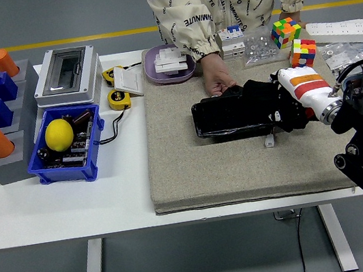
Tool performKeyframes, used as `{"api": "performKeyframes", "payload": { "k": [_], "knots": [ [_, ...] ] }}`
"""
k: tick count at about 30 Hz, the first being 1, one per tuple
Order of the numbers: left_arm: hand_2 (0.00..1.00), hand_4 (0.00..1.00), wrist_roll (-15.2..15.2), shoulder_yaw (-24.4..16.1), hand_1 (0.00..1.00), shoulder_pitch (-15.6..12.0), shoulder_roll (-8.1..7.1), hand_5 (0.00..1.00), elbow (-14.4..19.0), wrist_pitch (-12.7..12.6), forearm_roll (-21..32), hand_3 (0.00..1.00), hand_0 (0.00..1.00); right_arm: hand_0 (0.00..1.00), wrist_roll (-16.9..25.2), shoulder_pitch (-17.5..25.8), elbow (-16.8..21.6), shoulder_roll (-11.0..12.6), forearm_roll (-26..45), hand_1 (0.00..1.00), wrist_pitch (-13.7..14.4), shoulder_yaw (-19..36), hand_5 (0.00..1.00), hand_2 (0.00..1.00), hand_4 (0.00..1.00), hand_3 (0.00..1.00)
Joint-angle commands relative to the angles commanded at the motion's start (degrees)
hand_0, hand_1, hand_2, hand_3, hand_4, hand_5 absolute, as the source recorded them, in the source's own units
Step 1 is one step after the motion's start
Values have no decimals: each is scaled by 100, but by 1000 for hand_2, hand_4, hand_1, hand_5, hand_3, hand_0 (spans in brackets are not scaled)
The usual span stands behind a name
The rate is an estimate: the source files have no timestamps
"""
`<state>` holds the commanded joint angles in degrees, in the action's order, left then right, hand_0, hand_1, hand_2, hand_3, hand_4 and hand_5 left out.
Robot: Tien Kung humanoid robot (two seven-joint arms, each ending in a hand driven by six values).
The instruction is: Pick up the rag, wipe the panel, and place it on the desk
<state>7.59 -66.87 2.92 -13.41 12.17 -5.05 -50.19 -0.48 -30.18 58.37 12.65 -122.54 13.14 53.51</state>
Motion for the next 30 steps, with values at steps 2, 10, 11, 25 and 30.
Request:
{"api": "performKeyframes", "payload": {
  "k": [2, 10, 11, 25, 30],
  "knots": [
    [696, 680, 0, 0, 663, 2, 0, 449, 0, 0, -1, 580, 650, 380, -6, -60, 15, -31, 0, 410, -9, -86, 181, 471, 978, 500],
    [695, 681, -2, 14, 663, 29, -9, 448, 6, 1, 5, 580, 649, 380, -24, -233, 67, -147, 32, 412, -38, -413, 182, 472, 976, 501],
    [695, 682, -2, 14, 663, 29, -10, 448, 6, 1, 5, 580, 650, 380, -24, -239, 71, -164, 35, 412, -39, -445, 182, 472, 977, 501],
    [695, 681, -1, 38, 662, 38, -16, 447, 2, 0, 20, 580, 650, 380, -15, -375, 17, -548, 63, 413, -45, -843, 182, 472, 978, 501],
    [696, 681, -2, 59, 662, 54, -25, 448, 4, 2, 28, 580, 650, 380, -16, -499, 40, -634, 88, 413, -47, -1043, 181, 472, 978, 501]
  ]
}}
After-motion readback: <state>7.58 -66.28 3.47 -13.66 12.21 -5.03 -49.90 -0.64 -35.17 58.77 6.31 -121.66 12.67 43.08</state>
